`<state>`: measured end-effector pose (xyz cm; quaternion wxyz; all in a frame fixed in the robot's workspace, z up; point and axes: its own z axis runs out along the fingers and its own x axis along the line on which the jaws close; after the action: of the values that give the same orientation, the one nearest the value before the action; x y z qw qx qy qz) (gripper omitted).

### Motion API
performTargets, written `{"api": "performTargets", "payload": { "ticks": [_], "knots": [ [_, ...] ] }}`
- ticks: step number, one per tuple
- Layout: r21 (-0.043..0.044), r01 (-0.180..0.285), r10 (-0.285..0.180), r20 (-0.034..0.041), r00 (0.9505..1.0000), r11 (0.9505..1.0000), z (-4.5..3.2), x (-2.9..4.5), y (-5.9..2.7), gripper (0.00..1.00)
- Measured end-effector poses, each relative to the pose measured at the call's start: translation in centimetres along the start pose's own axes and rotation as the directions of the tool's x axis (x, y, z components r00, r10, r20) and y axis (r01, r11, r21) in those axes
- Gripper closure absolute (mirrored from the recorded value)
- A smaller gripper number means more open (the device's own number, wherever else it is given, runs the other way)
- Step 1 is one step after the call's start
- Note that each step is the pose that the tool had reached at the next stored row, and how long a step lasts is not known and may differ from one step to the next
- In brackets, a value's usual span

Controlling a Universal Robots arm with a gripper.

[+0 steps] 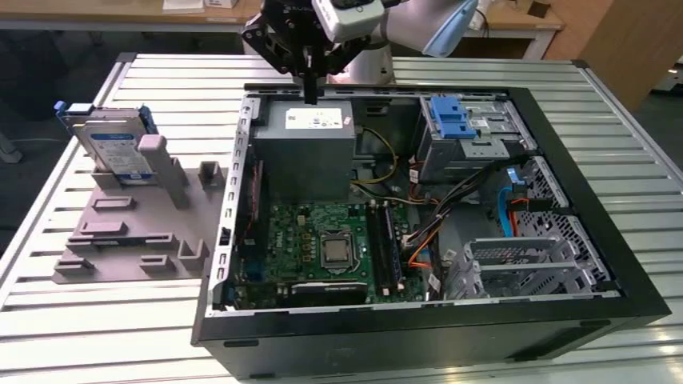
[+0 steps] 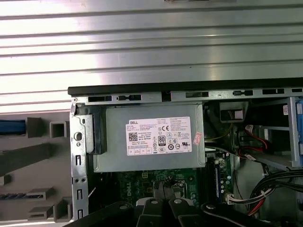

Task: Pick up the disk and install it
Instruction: 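Reach for the disk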

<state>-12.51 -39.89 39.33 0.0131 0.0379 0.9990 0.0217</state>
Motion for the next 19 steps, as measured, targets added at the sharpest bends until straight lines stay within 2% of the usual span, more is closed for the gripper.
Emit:
{"api": "performTargets", "payload": {
  "ticks": [19],
  "knots": [
    [0.0,0.0,0.0,0.0,1.0,1.0,-0.01,0.7,-0.05,0.89]
  ]
}}
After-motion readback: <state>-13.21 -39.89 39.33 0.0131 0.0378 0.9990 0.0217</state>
